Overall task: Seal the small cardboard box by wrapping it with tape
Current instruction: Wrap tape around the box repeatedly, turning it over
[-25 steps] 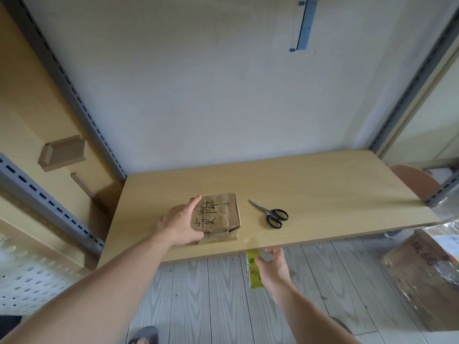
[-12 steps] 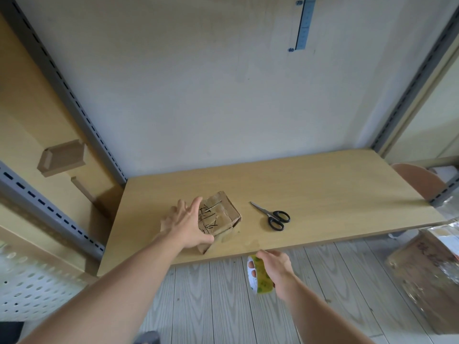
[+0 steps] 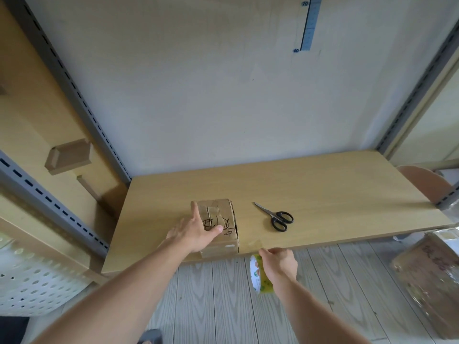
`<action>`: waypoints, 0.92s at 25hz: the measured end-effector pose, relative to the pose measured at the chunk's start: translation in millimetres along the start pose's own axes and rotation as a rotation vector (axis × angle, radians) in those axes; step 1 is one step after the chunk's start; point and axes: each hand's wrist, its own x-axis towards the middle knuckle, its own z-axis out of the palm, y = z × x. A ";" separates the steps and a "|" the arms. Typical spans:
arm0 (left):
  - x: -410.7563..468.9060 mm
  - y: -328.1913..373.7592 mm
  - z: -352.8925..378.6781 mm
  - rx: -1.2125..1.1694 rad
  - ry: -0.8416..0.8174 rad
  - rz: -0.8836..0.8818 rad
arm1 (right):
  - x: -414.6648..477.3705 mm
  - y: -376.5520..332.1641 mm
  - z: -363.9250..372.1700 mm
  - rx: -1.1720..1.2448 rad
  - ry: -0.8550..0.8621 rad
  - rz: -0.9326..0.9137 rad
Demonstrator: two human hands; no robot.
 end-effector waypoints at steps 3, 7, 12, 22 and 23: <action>-1.2 -0.4 1.6 -0.046 -0.004 0.035 | -0.4 -2.4 0.8 0.012 0.047 0.014; -7.1 -1.9 -1.3 0.116 0.263 0.201 | 0.8 -5.6 -1.0 0.030 0.066 0.011; -21.8 33.7 15.3 -0.037 0.040 0.555 | 5.0 -6.9 7.6 0.027 0.093 0.028; -21.5 59.9 21.6 -0.508 0.030 0.235 | 10.8 -17.1 -1.5 -0.063 0.045 -0.230; -21.8 58.9 17.5 -0.552 0.021 0.208 | 10.7 -22.8 -5.9 -0.090 0.042 -0.307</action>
